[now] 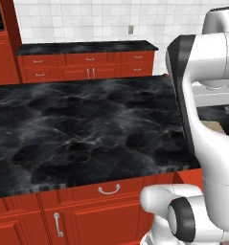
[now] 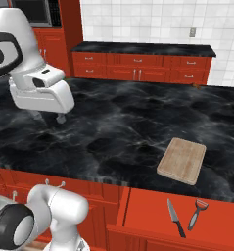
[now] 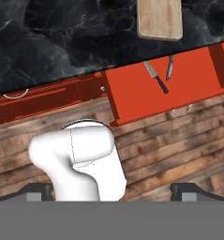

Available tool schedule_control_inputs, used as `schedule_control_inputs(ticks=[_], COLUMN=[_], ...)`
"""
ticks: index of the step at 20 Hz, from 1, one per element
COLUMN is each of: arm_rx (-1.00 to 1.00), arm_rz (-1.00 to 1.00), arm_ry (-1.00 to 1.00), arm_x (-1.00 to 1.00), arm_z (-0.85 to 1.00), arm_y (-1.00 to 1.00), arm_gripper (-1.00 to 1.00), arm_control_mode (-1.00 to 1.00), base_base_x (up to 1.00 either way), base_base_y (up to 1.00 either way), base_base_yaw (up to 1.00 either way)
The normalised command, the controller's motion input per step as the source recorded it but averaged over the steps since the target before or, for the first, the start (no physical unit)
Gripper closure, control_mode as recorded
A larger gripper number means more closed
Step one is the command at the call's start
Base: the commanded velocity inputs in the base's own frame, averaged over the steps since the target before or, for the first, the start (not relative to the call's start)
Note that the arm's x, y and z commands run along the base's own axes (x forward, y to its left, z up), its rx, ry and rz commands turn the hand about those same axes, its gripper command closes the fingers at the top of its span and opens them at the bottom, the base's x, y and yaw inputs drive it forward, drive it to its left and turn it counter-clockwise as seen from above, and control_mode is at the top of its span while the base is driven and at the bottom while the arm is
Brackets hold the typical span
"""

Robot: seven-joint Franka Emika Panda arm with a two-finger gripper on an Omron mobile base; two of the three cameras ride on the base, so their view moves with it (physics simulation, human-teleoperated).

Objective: Open the drawer on the right and place the cutting tools on the cutting board.

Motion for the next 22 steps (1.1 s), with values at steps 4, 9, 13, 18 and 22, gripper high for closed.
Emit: schedule_control_inputs(ticks=[4, 9, 13, 18, 22], arm_rx=[0.0, 0.0, 0.02, 0.08, 0.11], arm_rz=[0.06, 0.02, 0.0, 0.0, 0.01], arm_ry=[0.18, 0.07, -0.04, 0.0, 0.0], arm_x=[0.83, 0.27, -0.08, -0.02, 0.0], arm_z=[-0.69, -0.49, -0.5, -0.71, -0.68], arm_y=[-0.5, -0.81, -0.51, -0.69, -0.69], arm_gripper=[-1.0, -1.0, -1.0, -1.0, -1.0], arm_control_mode=[-1.0, -1.0, -1.0, -1.0, -1.0], base_base_x=[0.0, 0.0, 0.0, 0.0, 0.0], base_base_y=[0.0, 0.0, 0.0, 0.0, 0.0], base_base_yaw=[0.0, 0.0, 0.0, 0.0, 0.0])
